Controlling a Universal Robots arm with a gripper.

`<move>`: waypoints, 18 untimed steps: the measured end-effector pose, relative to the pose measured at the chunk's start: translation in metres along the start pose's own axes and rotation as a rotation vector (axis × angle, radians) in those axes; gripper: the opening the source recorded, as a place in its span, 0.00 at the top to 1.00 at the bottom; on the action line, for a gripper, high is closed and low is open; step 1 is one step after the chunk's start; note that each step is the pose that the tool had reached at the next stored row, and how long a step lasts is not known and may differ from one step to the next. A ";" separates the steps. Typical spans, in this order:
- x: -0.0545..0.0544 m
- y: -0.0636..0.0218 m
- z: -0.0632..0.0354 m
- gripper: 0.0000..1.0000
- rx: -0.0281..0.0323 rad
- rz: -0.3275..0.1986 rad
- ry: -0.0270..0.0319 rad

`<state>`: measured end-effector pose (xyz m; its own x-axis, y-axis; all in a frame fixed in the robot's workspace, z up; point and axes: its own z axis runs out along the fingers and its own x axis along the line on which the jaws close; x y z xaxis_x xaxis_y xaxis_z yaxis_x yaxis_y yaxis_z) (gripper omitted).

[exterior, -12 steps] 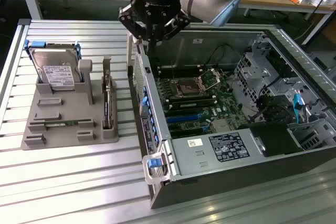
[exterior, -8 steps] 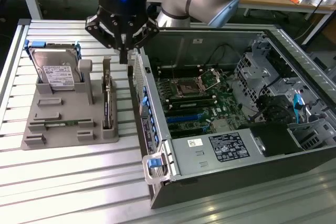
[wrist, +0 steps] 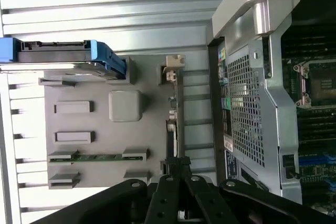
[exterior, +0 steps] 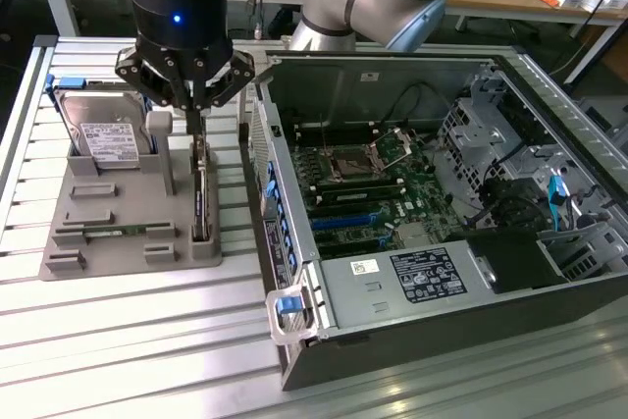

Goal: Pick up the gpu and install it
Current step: 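Reach for the gpu, then pick up the gpu and move the gpu toward the slot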

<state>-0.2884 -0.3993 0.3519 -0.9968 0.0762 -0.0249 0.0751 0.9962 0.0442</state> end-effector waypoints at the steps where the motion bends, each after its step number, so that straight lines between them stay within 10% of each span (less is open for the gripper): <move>1: 0.000 0.0000 0.0001 0.89 0.0004 0.000 0.0003; 5: 0.000 0.0000 0.0002 0.89 0.0003 0.000 0.0001; 10: 0.000 0.0000 0.0002 0.58 0.0002 0.000 0.0001; 18: 0.005 -0.0017 0.0233 0.58 0.0006 0.000 0.0000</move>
<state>-0.2932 -0.3997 0.3285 -0.9968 0.0764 -0.0249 0.0752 0.9962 0.0436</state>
